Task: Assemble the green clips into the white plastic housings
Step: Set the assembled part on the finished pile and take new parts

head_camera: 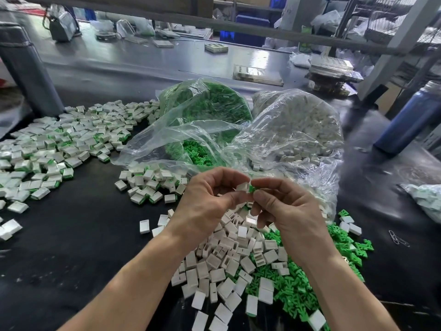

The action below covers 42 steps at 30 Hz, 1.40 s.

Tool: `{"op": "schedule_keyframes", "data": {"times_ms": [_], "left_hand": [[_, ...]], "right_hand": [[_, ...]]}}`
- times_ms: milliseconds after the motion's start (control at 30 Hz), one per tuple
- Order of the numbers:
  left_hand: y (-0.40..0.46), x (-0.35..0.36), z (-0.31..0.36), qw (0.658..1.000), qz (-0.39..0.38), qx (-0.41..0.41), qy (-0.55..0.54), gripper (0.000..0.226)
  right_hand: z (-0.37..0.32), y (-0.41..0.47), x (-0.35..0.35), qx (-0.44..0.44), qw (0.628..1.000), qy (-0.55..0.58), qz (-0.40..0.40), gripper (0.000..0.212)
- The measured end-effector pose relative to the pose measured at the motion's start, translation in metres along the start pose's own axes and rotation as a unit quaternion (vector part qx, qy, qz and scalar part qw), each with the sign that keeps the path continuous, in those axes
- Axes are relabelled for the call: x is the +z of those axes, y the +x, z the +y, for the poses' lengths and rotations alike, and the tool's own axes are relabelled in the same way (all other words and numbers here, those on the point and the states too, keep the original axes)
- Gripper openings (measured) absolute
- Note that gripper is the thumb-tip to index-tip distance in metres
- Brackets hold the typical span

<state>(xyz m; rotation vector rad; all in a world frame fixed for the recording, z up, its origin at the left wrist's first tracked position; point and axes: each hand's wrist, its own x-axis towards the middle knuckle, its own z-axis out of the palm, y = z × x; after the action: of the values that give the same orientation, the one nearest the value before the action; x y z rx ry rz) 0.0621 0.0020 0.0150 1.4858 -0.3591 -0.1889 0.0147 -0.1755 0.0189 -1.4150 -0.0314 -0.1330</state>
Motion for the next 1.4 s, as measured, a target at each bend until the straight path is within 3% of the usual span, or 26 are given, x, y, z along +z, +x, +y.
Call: {"op": "schedule_keyframes", "data": {"times_ms": [267, 900, 1200, 1400], "left_hand": [[0.001, 0.0, -0.003, 1.0, 0.006, 0.001, 0.004, 0.025], [-0.005, 0.005, -0.005, 0.981, 0.043, 0.081, 0.17, 0.03], [-0.003, 0.002, -0.009, 0.988, 0.03, 0.068, 0.137, 0.025], [-0.004, 0.003, -0.01, 0.994, 0.017, 0.071, 0.083, 0.017]], "right_hand": [[-0.004, -0.003, 0.005, -0.025, 0.999, 0.0, 0.029, 0.028], [-0.001, -0.007, 0.007, -0.072, 0.985, -0.153, 0.046, 0.023], [-0.001, -0.005, 0.005, -0.07, 0.986, -0.144, 0.04, 0.03], [0.0, -0.003, 0.005, -0.072, 0.99, -0.106, 0.053, 0.012]]}}
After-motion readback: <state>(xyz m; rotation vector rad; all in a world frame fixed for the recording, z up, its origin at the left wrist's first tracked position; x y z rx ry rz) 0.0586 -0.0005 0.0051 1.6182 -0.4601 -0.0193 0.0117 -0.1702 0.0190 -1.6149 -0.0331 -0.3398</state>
